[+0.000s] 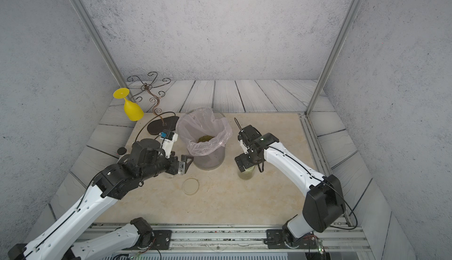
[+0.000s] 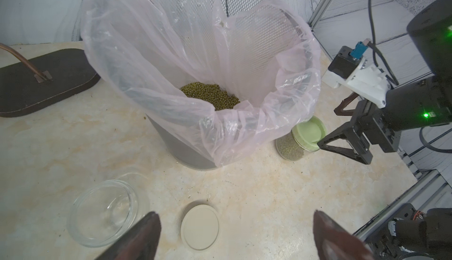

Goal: Empty moldy mung beans from jars
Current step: Pick up the jar from the center of the board.

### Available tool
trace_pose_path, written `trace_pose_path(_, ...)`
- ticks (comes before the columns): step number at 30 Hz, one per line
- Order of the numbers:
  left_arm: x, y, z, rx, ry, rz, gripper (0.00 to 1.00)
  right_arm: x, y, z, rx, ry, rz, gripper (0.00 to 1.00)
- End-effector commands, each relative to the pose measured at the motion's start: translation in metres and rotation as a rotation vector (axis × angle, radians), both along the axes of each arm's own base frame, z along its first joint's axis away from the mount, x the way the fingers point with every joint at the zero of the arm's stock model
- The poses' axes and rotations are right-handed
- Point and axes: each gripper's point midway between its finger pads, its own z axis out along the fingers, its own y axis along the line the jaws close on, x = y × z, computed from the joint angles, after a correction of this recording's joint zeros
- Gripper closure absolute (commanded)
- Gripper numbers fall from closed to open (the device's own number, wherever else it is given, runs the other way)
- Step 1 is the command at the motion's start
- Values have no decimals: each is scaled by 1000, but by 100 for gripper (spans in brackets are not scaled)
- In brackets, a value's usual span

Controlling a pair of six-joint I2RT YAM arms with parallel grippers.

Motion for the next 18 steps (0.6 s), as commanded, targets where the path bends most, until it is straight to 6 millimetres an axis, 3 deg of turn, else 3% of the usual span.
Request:
trace_pose_path(1, -4, 4, -8, 25, 9, -1, 2, 8, 4, -10, -26, 28, 12, 1)
trace_pose_path(5, -3, 3, -11, 34, 15, -5, 2, 13, 6, -24, -52, 60, 17, 1)
trace_pose_path(16, -2, -1, -15, 36, 23, -16, 2, 14, 9, -41, -55, 96, 18, 0)
trace_pose_path(18, -2, -1, -17, 36, 28, -18, 2, 14, 11, -40, -41, 93, 18, 5)
